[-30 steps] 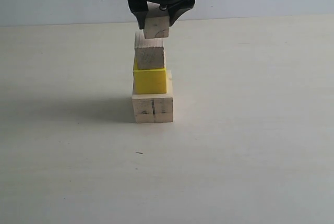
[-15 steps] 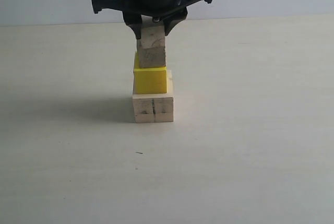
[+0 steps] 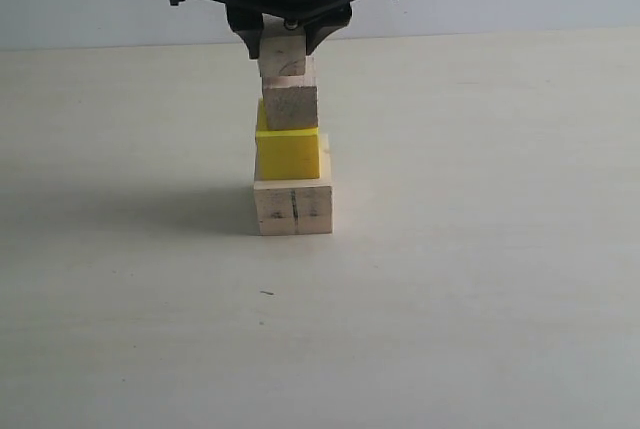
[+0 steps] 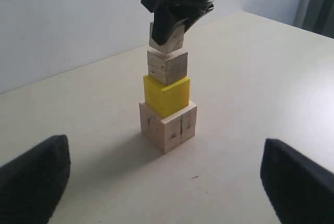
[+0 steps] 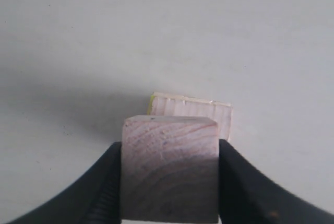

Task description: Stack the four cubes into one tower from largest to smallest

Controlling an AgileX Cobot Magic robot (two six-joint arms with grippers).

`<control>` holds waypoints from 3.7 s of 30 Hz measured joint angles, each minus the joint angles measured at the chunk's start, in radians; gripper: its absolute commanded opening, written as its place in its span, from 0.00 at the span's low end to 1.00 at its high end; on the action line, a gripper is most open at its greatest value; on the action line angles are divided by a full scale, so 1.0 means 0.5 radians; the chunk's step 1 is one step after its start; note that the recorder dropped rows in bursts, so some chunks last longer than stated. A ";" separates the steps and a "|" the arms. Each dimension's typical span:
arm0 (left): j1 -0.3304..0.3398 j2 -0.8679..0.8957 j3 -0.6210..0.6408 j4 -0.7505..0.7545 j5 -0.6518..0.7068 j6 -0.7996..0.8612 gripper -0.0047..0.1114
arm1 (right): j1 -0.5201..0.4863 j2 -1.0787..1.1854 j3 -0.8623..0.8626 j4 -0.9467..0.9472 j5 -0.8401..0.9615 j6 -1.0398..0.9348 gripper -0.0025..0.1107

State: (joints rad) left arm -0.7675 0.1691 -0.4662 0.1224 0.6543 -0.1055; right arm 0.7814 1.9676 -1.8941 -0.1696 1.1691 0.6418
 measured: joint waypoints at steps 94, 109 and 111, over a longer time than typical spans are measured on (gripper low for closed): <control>0.000 0.000 0.042 0.096 -0.036 -0.088 0.85 | -0.882 -0.634 1.700 2.539 -0.987 -2.709 0.02; 0.000 0.000 0.042 0.127 -0.040 -0.088 0.85 | -0.882 -0.392 1.700 2.997 -0.926 -3.043 0.02; 0.000 0.000 0.042 0.131 -0.040 -0.092 0.85 | -0.882 -0.383 1.700 3.015 -0.926 -3.043 0.02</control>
State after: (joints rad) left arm -0.7675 0.1691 -0.4451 0.1877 0.6344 -0.1515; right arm 0.3404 1.7760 -1.0440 1.3377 0.7063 -0.8795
